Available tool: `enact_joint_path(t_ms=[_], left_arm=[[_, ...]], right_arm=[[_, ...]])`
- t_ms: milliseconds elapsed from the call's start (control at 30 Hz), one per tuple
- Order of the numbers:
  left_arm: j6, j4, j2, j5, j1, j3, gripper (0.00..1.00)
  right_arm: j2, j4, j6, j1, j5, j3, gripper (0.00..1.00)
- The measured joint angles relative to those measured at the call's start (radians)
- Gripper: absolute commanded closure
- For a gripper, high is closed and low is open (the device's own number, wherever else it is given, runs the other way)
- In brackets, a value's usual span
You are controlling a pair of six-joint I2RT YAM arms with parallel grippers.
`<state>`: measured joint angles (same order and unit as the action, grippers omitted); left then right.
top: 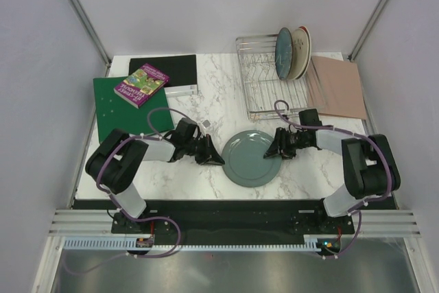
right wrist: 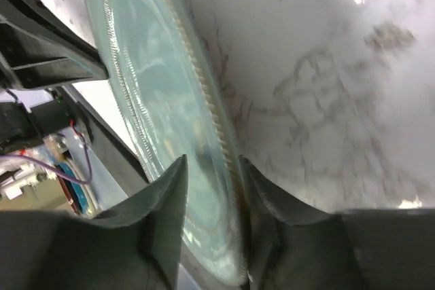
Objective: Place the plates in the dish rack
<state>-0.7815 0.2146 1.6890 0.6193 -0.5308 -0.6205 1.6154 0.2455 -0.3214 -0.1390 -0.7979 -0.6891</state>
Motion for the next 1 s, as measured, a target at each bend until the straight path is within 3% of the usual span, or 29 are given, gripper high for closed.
enact_joint_path(t_ms=[33, 100, 167, 233, 267, 333, 367, 400, 633, 767, 900, 1000], left_arm=[[0.002, -0.002, 0.000, -0.002, 0.000, 0.000, 0.98], [0.006, -0.007, 0.000, -0.009, 0.000, 0.000, 0.97], [0.008, -0.013, 0.001, -0.014, 0.001, 0.000, 0.96], [0.010, -0.015, 0.002, -0.015, 0.001, -0.001, 0.85], [0.012, -0.016, 0.002, -0.015, 0.001, -0.002, 0.68], [0.021, -0.021, 0.002, -0.016, 0.001, -0.004, 0.43], [0.022, -0.025, 0.000, -0.005, 0.003, -0.007, 0.25], [0.026, -0.029, -0.009, 0.005, 0.006, -0.015, 0.01], [0.172, -0.206, -0.176, -0.096, 0.083, -0.061, 0.00], [0.282, -0.314, -0.299, -0.166, 0.113, -0.062, 0.00], [0.416, -0.369, -0.414, -0.205, 0.111, -0.096, 0.00], [0.494, -0.374, -0.453, -0.288, 0.109, -0.132, 0.00]], right_arm=[[-0.031, 0.035, 0.016, 0.010, 0.018, 0.000, 0.80], [-0.080, 0.081, 0.043, 0.021, 0.034, 0.000, 0.96], [-0.130, 0.112, 0.045, 0.028, -0.003, 0.001, 1.00], [-0.167, 0.125, 0.048, 0.024, -0.002, 0.003, 1.00], [-0.175, 0.129, 0.049, 0.022, 0.001, 0.003, 1.00], [-0.179, 0.143, 0.057, 0.021, 0.005, 0.002, 1.00], [-0.180, 0.164, 0.066, 0.021, 0.014, -0.006, 1.00], [-0.184, 0.191, 0.080, 0.022, 0.021, -0.014, 1.00], [-0.217, 0.500, 0.227, 0.011, 0.108, -0.299, 1.00], [-0.215, 0.614, 0.279, -0.008, 0.126, -0.589, 1.00], [-0.136, 0.712, 0.326, -0.022, 0.160, -0.993, 1.00], [-0.043, 0.691, 0.317, -0.027, 0.272, -1.270, 1.00]])
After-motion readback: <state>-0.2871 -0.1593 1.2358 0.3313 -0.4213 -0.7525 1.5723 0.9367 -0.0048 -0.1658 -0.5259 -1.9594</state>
